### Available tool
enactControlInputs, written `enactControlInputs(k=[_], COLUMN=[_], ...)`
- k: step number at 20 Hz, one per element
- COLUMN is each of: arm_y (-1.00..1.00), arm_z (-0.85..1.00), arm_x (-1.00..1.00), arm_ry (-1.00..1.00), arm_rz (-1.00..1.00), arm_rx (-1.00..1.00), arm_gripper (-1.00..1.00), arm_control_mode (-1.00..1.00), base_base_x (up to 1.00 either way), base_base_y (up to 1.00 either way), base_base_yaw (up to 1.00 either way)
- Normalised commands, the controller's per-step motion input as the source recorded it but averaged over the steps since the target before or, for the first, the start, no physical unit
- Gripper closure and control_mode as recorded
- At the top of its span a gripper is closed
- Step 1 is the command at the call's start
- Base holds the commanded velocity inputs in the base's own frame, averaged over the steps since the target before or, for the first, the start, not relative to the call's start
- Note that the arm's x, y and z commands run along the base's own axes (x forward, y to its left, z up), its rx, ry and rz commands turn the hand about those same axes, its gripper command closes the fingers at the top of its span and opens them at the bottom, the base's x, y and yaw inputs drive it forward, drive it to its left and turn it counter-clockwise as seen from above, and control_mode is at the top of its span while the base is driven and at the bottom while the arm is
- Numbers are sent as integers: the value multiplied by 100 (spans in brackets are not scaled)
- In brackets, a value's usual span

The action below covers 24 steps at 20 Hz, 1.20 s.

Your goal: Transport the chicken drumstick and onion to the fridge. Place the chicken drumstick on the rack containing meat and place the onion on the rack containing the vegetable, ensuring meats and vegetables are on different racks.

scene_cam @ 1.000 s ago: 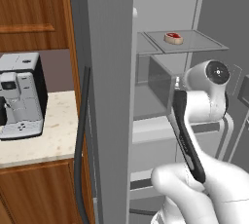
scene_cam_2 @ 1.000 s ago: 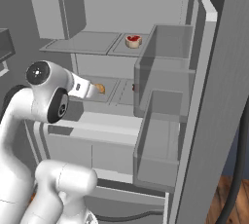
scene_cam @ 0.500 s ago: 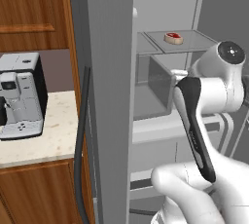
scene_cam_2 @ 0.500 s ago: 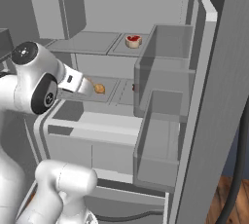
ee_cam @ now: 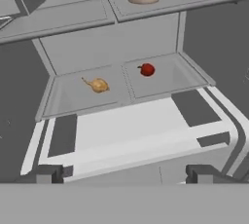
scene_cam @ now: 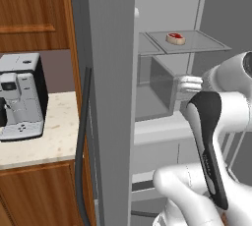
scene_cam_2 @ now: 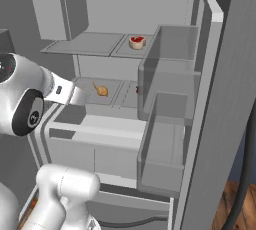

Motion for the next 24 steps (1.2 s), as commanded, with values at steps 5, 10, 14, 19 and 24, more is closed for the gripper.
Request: enactControlInputs(k=[5, 10, 14, 19, 24], arm_y=[0, 0, 0, 0, 0], arm_z=[50, 66, 12, 0, 0], arm_x=[-83, -72, -18, 0, 0], arm_ry=[-5, 1, 7, 0, 0], arm_rz=[0, 0, 0, 0, 0], arm_rx=[0, 0, 0, 0, 0], arm_gripper=[-100, -100, -100, -100, -100], arm_control_mode=[-100, -100, 100, 100, 100], base_base_x=[0, 0, -12, -82, -100], base_base_y=[0, 0, 0, 17, 21], base_base_yaw=[0, 0, 0, 2, 2])
